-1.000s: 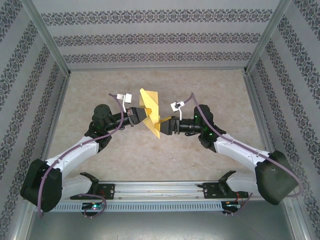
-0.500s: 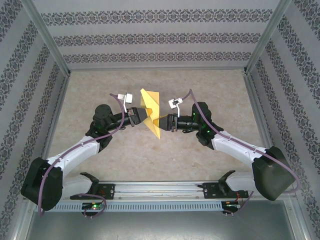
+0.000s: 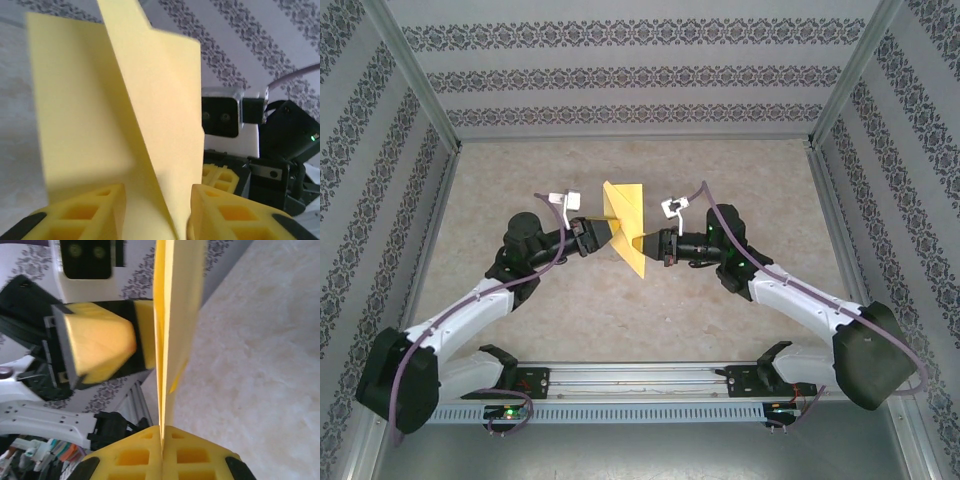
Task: Fold a paper plane with a square sheet of paper (fold left side to right side)
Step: Turn over the paper at the center of the table.
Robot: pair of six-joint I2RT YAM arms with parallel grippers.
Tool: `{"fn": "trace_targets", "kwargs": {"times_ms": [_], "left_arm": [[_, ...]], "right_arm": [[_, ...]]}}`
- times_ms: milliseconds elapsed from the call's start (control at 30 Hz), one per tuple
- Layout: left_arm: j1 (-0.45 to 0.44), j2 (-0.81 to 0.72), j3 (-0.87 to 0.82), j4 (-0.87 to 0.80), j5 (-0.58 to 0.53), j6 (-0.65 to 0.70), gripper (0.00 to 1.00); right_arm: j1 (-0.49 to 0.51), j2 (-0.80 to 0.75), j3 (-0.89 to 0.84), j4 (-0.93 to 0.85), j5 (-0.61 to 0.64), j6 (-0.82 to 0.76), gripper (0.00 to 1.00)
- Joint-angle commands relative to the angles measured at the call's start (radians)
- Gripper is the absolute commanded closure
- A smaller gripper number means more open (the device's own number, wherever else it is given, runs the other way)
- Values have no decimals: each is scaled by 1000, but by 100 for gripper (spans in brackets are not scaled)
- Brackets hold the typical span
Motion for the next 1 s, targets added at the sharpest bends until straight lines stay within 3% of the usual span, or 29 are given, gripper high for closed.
{"fn": "trace_targets", "kwargs": {"times_ms": [0,133,200,333,433,567,733,967], "left_arm": [[24,-110,-10,-182,-117,125,55],[27,-246,3,-427,-309,241,48],[27,-311,10,-546,-436,280,45],[28,-444,5,-696,-660,312,42],[27,-511,0,-763,-770,317,41],[29,-551,3,-824,-849,311,41],[30,-543,5,-836,-862,305,40],[30,-508,12,-821,-842,300,40]], "right_arm": [[0,-39,52,-212,116,-133,100],[58,-47,140,-538,377,-290,100],[112,-26,204,-705,582,-348,100],[221,82,335,-963,968,-386,100],[285,182,417,-1067,1140,-382,100],[346,312,502,-1154,1271,-360,100],[403,502,606,-1258,1389,-326,100],[442,727,706,-1329,1448,-288,100]]}}
